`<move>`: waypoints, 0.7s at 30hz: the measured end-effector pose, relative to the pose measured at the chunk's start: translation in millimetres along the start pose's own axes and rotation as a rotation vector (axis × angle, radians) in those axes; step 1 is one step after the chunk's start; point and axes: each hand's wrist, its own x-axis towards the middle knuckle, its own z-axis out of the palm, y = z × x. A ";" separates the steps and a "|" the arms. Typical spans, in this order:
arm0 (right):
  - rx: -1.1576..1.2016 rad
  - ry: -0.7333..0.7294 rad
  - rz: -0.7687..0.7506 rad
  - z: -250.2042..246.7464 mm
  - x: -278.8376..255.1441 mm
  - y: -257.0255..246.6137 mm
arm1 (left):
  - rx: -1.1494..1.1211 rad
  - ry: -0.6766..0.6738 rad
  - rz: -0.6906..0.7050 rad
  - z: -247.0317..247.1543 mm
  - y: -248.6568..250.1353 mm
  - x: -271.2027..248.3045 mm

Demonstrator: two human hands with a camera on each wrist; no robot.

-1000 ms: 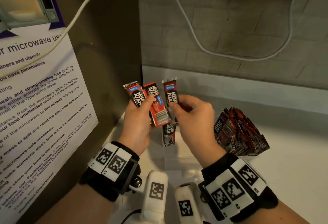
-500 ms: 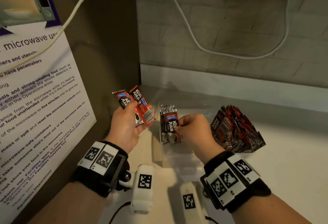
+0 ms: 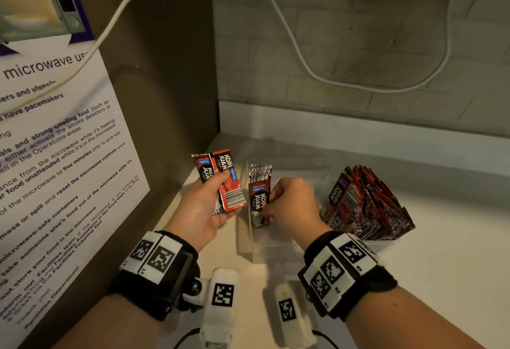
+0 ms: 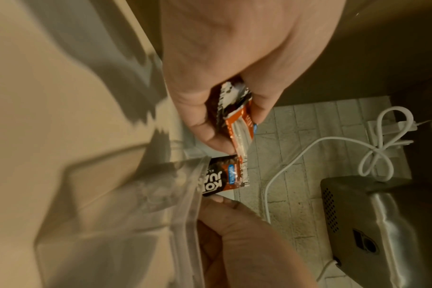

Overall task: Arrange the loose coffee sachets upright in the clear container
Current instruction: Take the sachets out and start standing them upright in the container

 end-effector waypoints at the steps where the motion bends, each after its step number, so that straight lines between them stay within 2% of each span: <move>1: -0.007 -0.003 0.004 0.4 0.0 -0.1 | 0.000 -0.001 -0.004 0.3 -0.7 0.1; 15: -0.052 -0.103 0.038 -13.3 -5.8 -2.2 | -0.018 0.000 0.005 3.2 0.2 -0.9; 18: -0.022 -0.026 0.004 -16.0 -7.4 -2.7 | -0.020 -0.005 0.024 2.6 1.8 -0.8; 21: 0.202 0.080 -0.118 -19.3 -11.2 -11.3 | -0.012 -0.033 0.061 3.4 5.3 -1.9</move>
